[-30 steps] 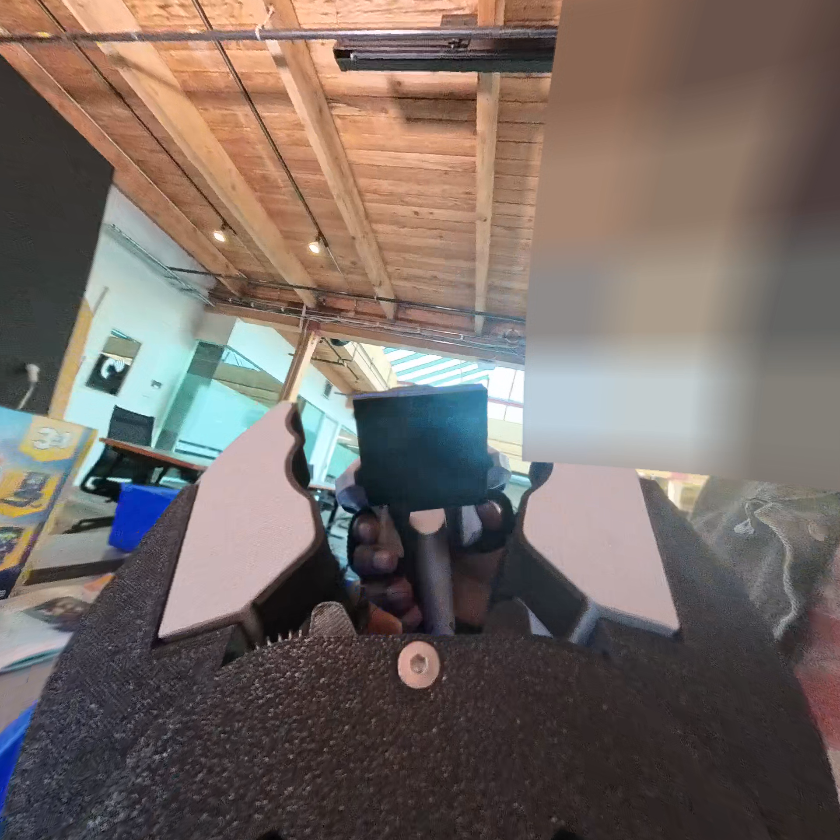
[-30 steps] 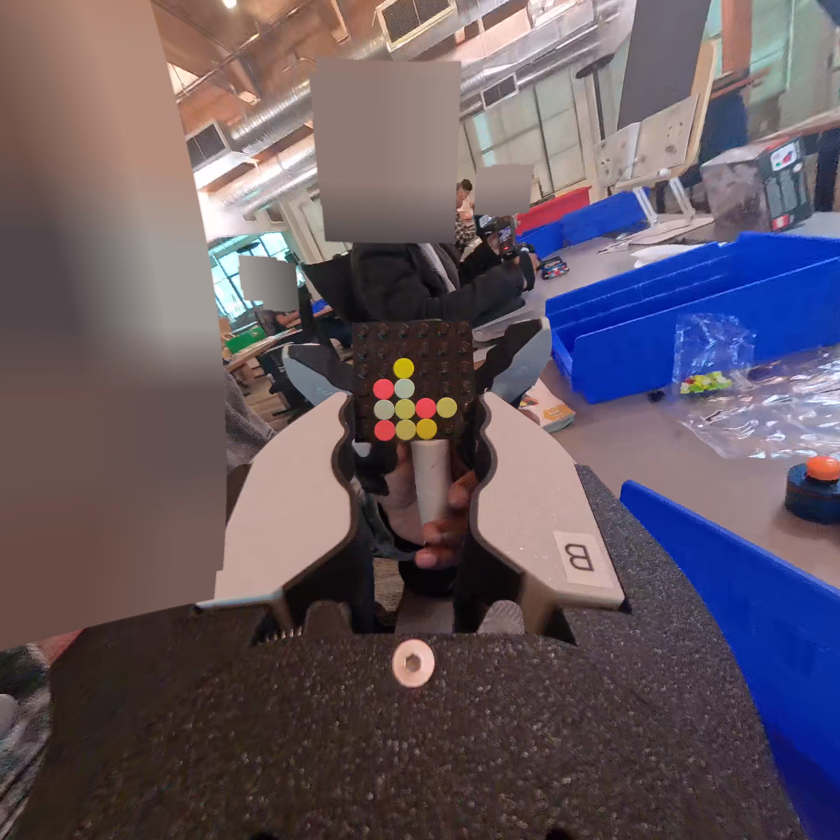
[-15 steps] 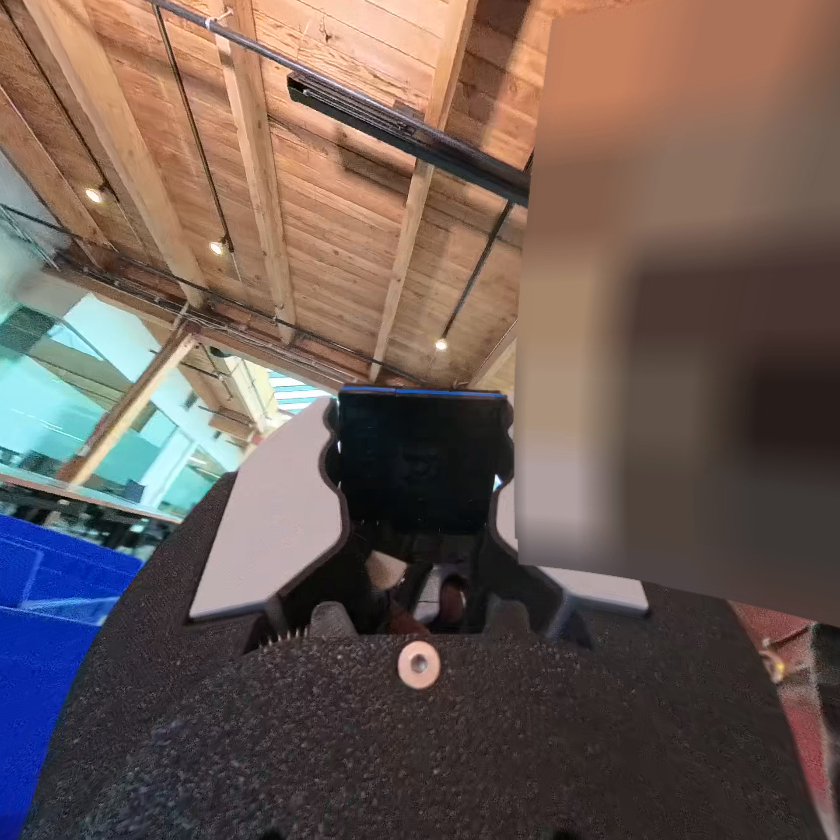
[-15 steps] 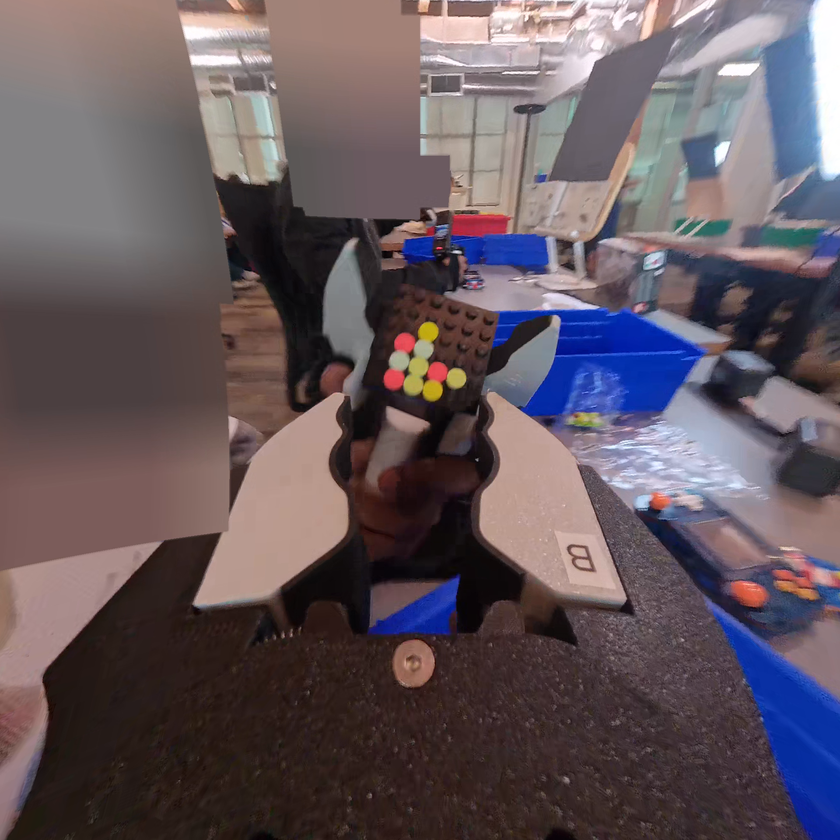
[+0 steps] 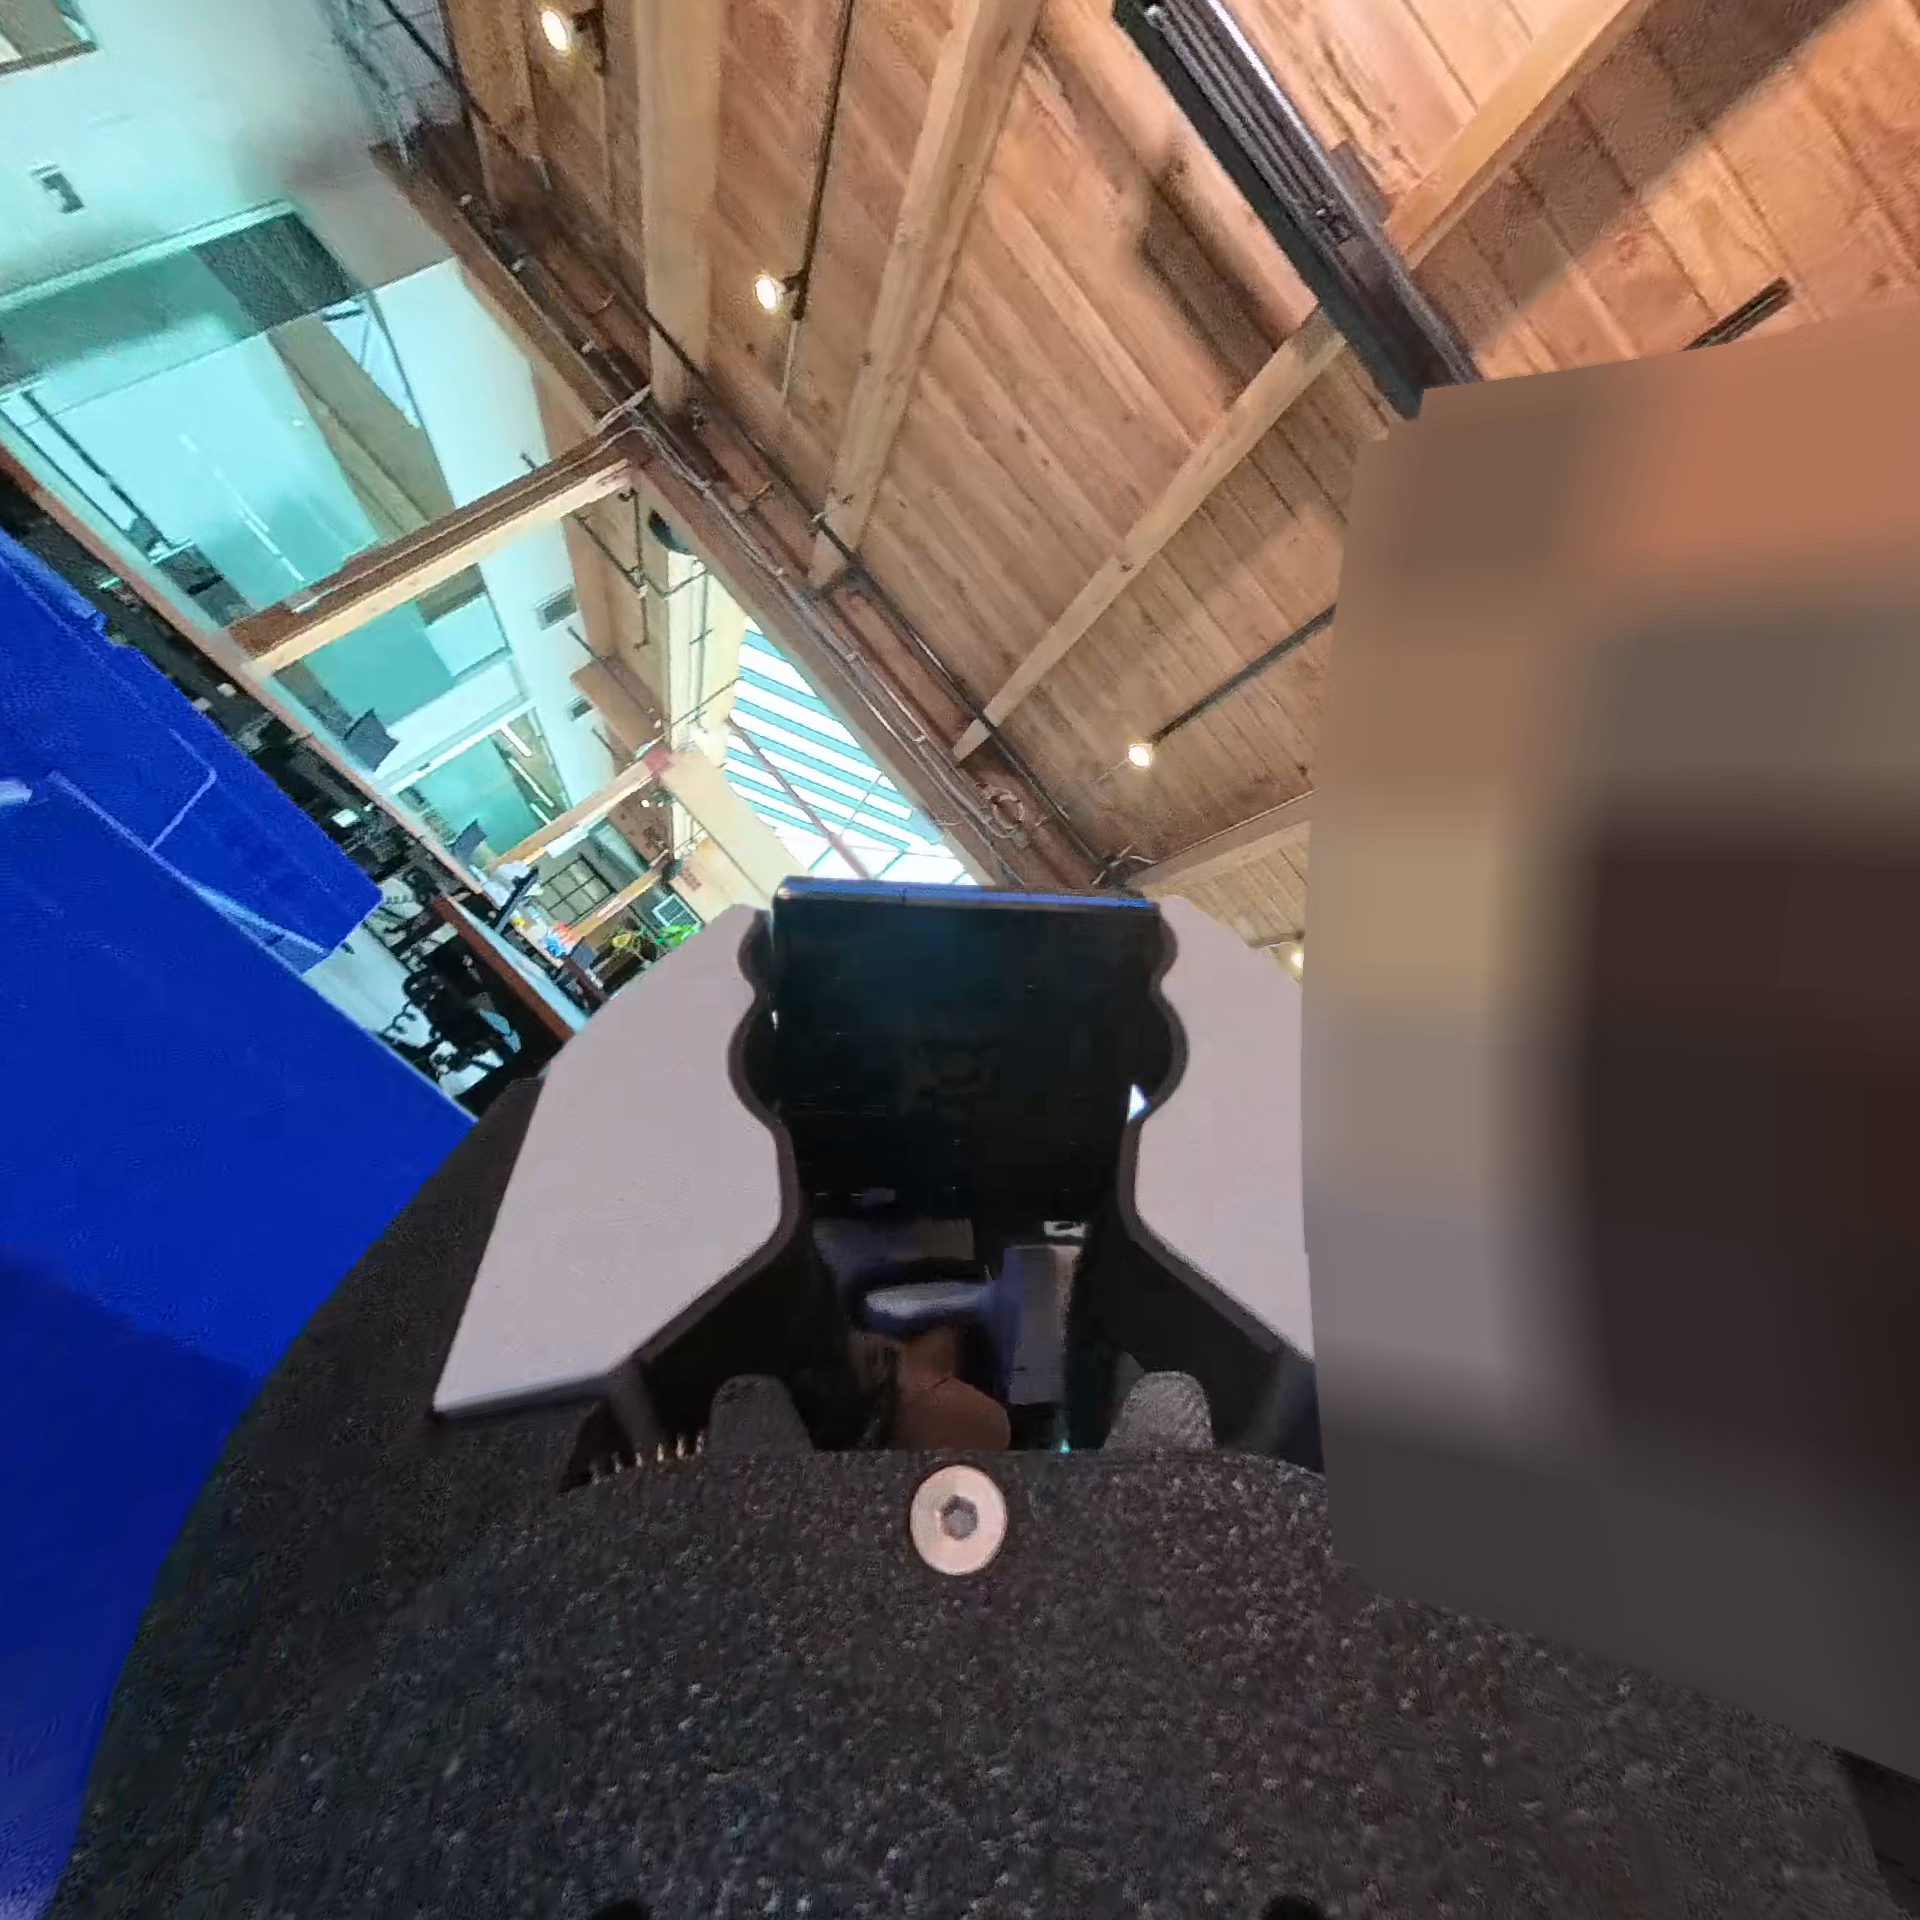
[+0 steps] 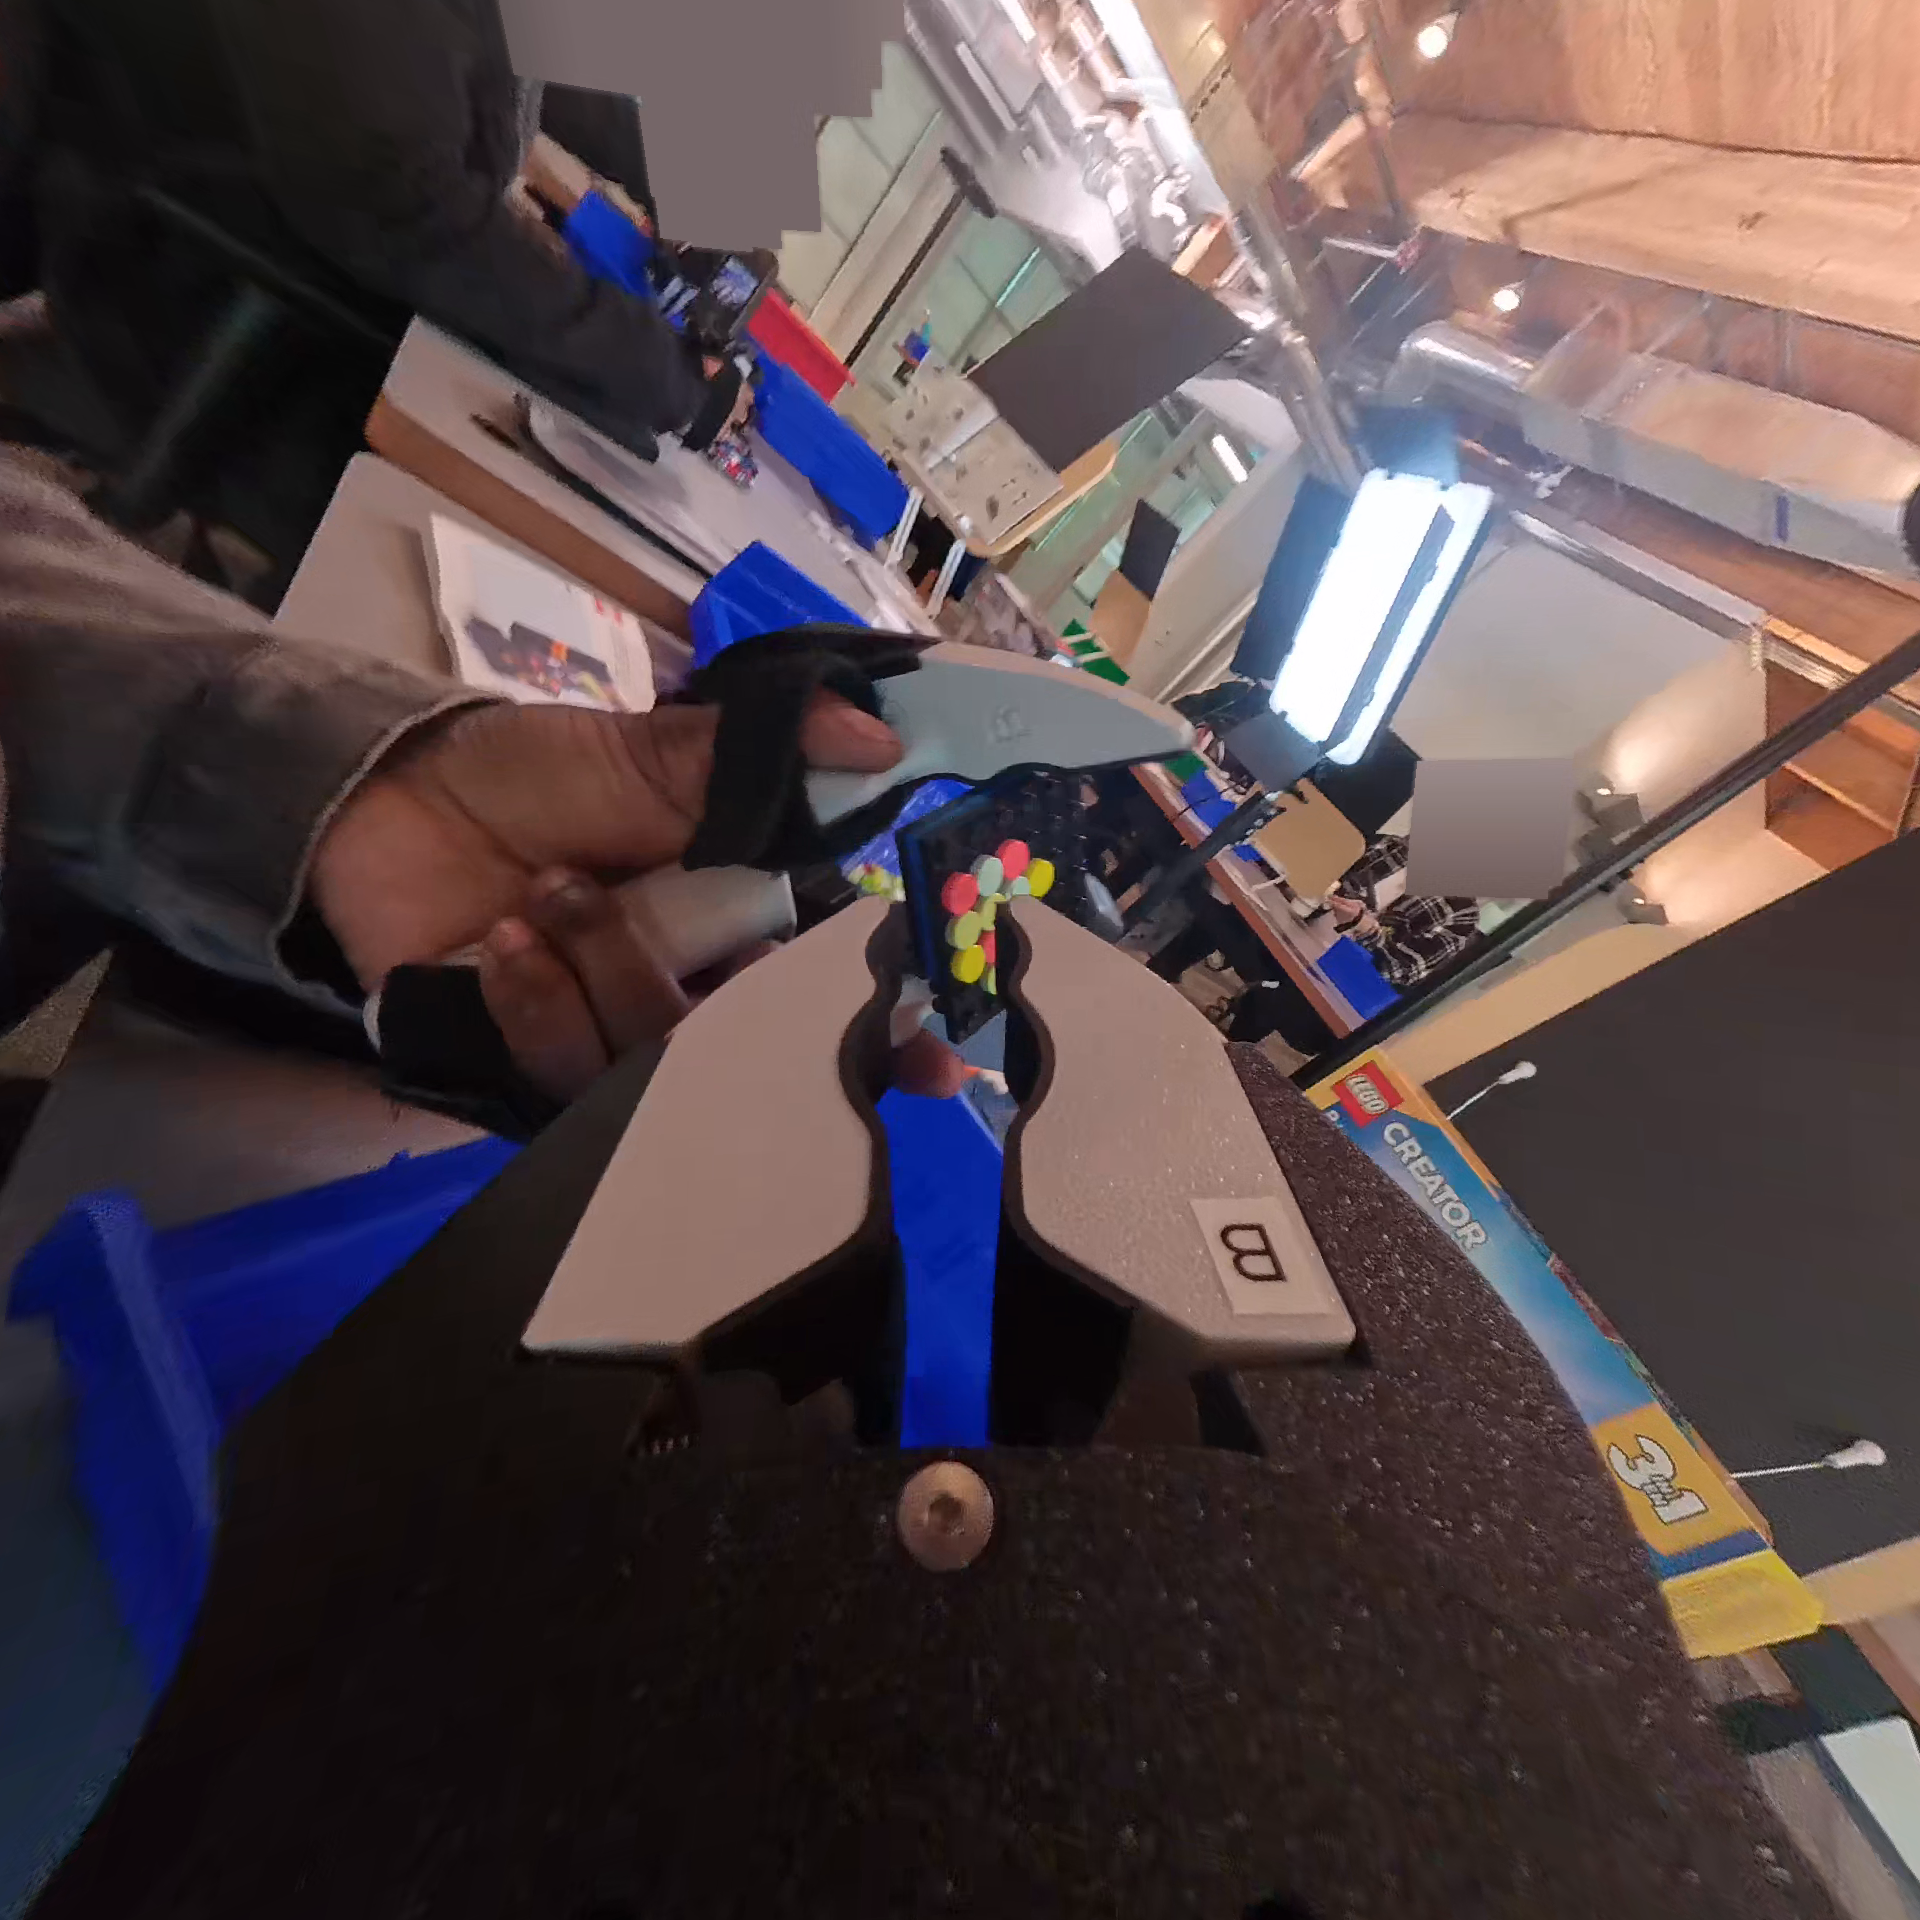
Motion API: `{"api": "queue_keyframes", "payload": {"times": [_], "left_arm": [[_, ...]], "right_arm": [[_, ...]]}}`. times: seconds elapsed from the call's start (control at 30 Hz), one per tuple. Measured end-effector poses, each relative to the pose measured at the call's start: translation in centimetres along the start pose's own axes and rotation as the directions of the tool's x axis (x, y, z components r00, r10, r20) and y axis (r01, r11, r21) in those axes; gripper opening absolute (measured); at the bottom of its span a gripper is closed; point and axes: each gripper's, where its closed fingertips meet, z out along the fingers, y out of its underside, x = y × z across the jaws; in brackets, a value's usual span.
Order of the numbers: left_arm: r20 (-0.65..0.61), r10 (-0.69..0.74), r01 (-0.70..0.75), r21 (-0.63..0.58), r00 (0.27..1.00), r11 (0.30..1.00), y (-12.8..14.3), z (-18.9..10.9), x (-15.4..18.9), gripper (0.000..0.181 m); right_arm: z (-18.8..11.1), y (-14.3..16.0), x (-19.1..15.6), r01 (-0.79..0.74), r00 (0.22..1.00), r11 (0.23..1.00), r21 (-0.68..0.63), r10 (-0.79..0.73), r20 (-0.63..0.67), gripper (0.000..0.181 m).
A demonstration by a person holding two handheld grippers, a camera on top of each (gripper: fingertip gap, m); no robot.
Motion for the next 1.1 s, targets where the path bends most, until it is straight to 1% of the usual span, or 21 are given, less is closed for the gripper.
{"api": "queue_keyframes", "payload": {"times": [0.03, 0.13, 0.2, 0.3, 0.4, 0.53, 0.7, 0.9, 1.0, 1.1], "left_arm": [[0.020, 0.001, 0.000, -0.011, 1.000, 1.000, 0.3, 0.1, -0.4, 0.070], [0.046, -0.018, 0.019, -0.020, 0.999, 1.000, 0.9, 0.3, -1.0, 0.069], [0.060, -0.021, 0.023, -0.035, 0.998, 0.999, 1.3, 0.4, -1.3, 0.069], [0.095, 0.019, -0.014, -0.051, 0.995, 0.999, 1.4, 0.3, -2.0, 0.069], [0.140, 0.058, -0.048, -0.074, 0.988, 0.996, 1.5, 0.0, -2.6, 0.069], [0.150, 0.020, -0.009, -0.071, 0.988, 0.997, 1.7, -0.1, -2.8, 0.070], [0.182, 0.069, -0.047, -0.125, 0.981, 0.991, 2.3, -0.4, -3.1, 0.069], [0.229, 0.114, -0.070, -0.189, 0.967, 0.979, 3.0, -1.2, -3.8, 0.069], [0.256, 0.127, -0.089, -0.156, 0.958, 0.984, 2.6, -1.5, -4.2, 0.069], [0.301, 0.215, -0.176, -0.151, 0.929, 0.973, 2.1, -1.9, -4.6, 0.069]], "right_arm": [[0.0, 0.4, -0.2, 0.006, 1.000, 1.000, -0.015, -0.006, 0.012, 0.018], [-0.1, 1.4, -0.1, 0.020, 1.000, 0.998, -0.053, -0.019, 0.008, 0.013], [-0.2, 1.6, -0.1, 0.000, 1.000, 0.999, -0.042, 0.000, 0.011, 0.010], [-0.3, 2.0, -0.2, -0.026, 1.000, 0.999, -0.023, 0.027, 0.017, 0.009], [-0.4, 2.3, -0.3, 0.001, 1.000, 0.999, -0.033, 0.000, 0.024, 0.008], [-0.4, 2.4, -0.5, -0.013, 0.999, 0.999, -0.036, 0.014, 0.049, 0.008], [-0.7, 2.6, -0.9, -0.051, 0.995, 0.998, -0.040, 0.054, 0.089, 0.007], [-0.9, 3.3, -1.9, -0.052, 0.985, 0.994, -0.091, 0.066, 0.157, 0.001], [-0.7, 3.6, -1.8, -0.067, 0.987, 0.990, -0.123, 0.084, 0.138, 0.000], [-0.5, 4.2, -1.4, -0.111, 0.987, 0.980, -0.163, 0.128, 0.095, 0.000]]}}
